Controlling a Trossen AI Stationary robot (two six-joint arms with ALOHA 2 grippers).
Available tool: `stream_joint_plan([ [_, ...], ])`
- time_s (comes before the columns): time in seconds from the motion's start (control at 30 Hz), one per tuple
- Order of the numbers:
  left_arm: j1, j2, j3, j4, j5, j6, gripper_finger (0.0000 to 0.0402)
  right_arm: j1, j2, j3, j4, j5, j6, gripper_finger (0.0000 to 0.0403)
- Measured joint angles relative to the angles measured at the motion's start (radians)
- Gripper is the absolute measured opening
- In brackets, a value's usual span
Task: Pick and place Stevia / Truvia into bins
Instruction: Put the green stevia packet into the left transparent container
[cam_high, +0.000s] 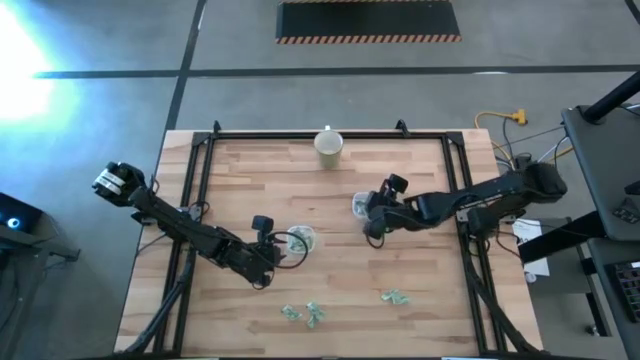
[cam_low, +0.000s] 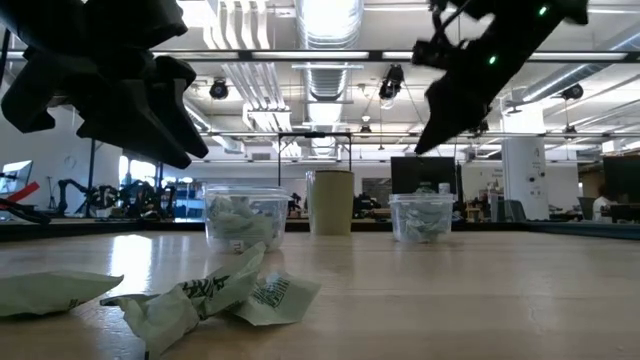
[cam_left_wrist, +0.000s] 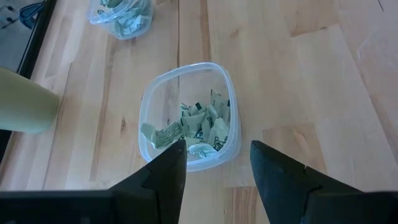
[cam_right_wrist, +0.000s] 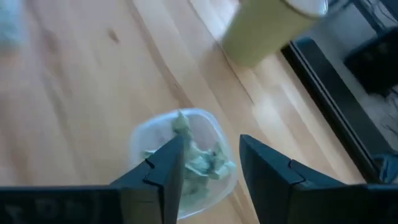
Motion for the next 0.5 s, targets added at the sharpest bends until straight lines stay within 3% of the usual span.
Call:
stream_joint_plan([
  [0.13,-0.001,0.000,0.000,0.001,0.044,-0.003,0.0162,0.082,-0.068,0.000,0.002,-0.045,0.005,0.0140],
  [0.33,-0.006,0.005,0.000,0.044,0.390,-0.088,0.0162,0.230,-0.126,0.000,0.004,-0.190,0.045,0.0130],
  [0.5,-0.056,0.049,0.000,0.171,0.484,-0.061,0.0162,0.352,-0.129,0.000,0.009,-0.192,0.069,0.0124],
])
